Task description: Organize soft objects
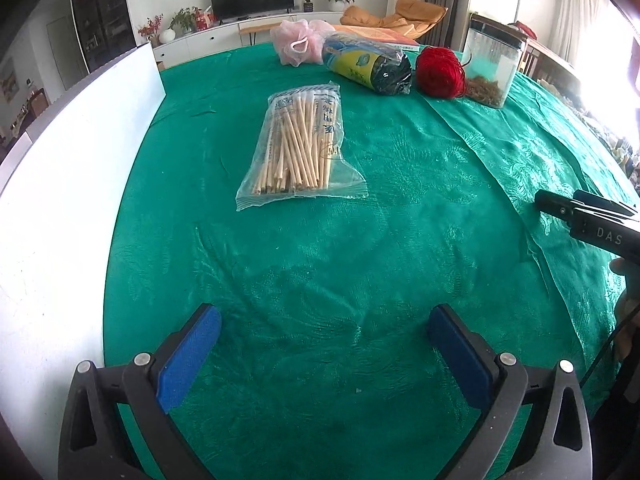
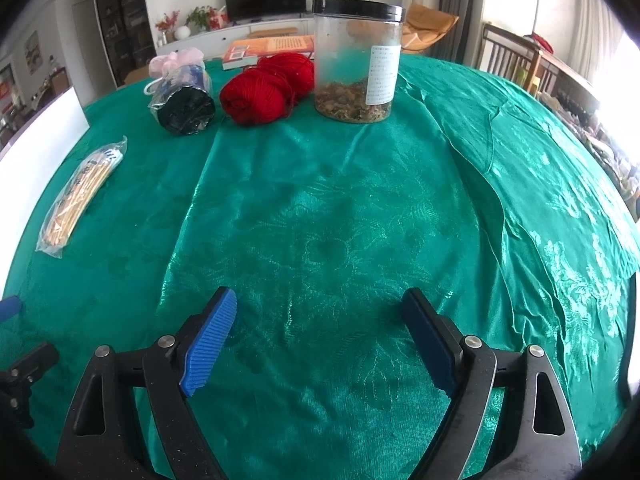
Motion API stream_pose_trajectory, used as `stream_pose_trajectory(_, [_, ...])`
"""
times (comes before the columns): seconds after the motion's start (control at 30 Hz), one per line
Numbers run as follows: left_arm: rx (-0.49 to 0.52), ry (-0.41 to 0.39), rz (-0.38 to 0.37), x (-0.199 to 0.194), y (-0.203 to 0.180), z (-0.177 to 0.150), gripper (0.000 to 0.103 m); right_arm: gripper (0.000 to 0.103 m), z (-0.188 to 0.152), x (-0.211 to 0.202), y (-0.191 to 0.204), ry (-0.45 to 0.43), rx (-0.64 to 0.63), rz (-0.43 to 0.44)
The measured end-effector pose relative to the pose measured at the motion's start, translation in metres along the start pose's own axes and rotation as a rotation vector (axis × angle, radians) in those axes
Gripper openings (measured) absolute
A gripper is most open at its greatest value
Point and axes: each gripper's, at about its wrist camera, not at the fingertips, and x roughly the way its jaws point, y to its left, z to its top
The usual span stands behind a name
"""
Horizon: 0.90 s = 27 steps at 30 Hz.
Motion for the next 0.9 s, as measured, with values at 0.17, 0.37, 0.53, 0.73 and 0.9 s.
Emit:
stream_pose_trajectory(0.17, [-0.003,-0.026,0.000,0.0001,0.0006,-0.0006,0.103,0.088,0.0002,0.0002,-0.0005,0.000,0.000,0.000])
stream_pose_trajectory(0.37, [-0.007,-0.036,0.004,0.0000,0.0005,-0.0009,0.103,0.088,0.0003,0.0003,-0.0007,0.000,0.000,0.000])
stream_pose_trajectory(0.53, [-0.007,-0.036,0.003,-0.0001,0.0007,-0.0011,0.103,0.088,0.0003,0.0005,-0.0009,0.000,0.000,0.000])
stream_pose_trajectory(0.73, [-0.007,-0.035,0.003,0.0000,0.0008,-0.0014,0.103,0.088,0.0003,0.0006,-0.0010,0.000,0.000,0.000])
stream_pose_trajectory(0.9, [-0.007,-0.036,0.003,0.0000,0.0007,-0.0016,0.103,0.088,0.0003,0.0009,-0.0012,0.000,0.000,0.000])
